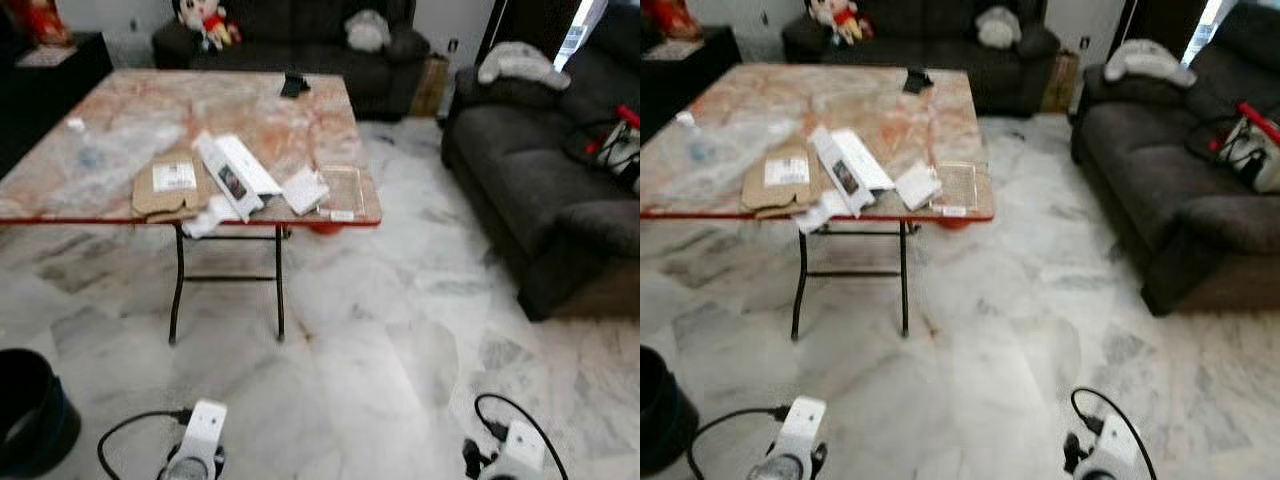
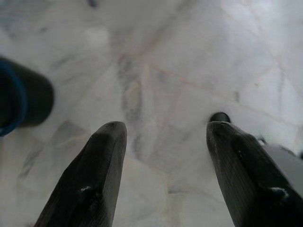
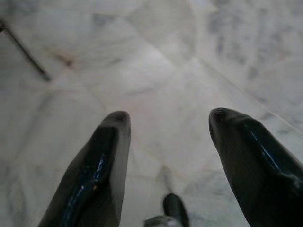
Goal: Picking trash to rubbish bin
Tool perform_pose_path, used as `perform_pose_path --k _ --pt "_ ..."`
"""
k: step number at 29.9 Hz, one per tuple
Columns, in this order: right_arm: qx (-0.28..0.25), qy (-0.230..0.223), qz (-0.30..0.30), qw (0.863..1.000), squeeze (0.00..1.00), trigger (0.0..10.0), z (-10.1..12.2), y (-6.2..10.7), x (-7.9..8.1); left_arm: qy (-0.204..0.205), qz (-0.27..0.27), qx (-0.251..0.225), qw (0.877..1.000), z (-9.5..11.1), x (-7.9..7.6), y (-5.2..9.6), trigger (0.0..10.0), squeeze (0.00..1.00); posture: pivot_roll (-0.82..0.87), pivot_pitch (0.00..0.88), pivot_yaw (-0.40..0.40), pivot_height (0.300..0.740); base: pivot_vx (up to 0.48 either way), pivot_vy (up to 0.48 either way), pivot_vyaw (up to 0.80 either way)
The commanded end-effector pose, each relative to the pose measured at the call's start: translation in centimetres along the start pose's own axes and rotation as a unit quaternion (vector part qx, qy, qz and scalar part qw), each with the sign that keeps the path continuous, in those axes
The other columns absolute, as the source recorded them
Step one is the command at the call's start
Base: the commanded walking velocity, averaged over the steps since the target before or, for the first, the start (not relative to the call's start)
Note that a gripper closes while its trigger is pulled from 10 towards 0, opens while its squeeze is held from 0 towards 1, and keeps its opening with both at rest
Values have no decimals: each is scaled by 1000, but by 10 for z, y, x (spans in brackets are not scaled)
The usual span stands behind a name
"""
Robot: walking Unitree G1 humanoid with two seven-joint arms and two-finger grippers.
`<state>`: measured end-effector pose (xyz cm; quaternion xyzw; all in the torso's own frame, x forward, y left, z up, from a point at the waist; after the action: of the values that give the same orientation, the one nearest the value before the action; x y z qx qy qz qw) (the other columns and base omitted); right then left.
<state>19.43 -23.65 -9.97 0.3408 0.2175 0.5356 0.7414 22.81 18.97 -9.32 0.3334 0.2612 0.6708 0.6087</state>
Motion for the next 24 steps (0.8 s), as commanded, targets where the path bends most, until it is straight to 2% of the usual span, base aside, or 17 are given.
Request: perform_pose_path --k 1,15,16,18,20,22,24 --pt "-2 5 -4 1000 0 10000 3 0 -4 1 1 10 1000 -5 -3 1 10000 0 46 0 -41 740 0 0 800" --pt "-8 3 -5 1000 0 10000 8 -2 -5 -2 -1 2 1000 -2 -5 0 10000 0 45 0 -44 740 0 0 42" --pt "-38 22 0 999 0 10000 25 -4 -2 -7 -3 -37 999 16 -8 -1 10000 0 39 0 -46 740 0 0 0" --pt "-74 54 8 996 0 10000 44 -6 1 -18 3 -80 997 35 -10 -1 10000 0 45 0 -48 740 0 0 0" --pt "-113 95 1 989 0 10000 65 -7 1 -1 7 -118 993 51 -9 -1 10000 0 45 0 -48 740 0 0 0" --pt "-149 85 6 985 0 10000 83 -6 3 1 12 -140 990 60 -7 0 10000 0 48 0 -47 740 0 0 0" --pt "-206 92 29 974 0 10000 110 -4 14 1 19 -179 984 76 -6 2 10000 0 48 0 -47 740 0 0 0"
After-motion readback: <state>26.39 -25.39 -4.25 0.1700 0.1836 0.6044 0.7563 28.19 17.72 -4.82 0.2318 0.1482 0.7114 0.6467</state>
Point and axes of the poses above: a point about 5 cm out from each wrist's last joint towards the gripper, its own y axis pointing back from the gripper into the wrist, its own z axis along the axis of the wrist's last joint, x = y × z, the point moved 3 cm from there along -y, pointing out of the wrist towards the gripper, and after that the axes turned 11 degrees about y, right-handed, at the moved point
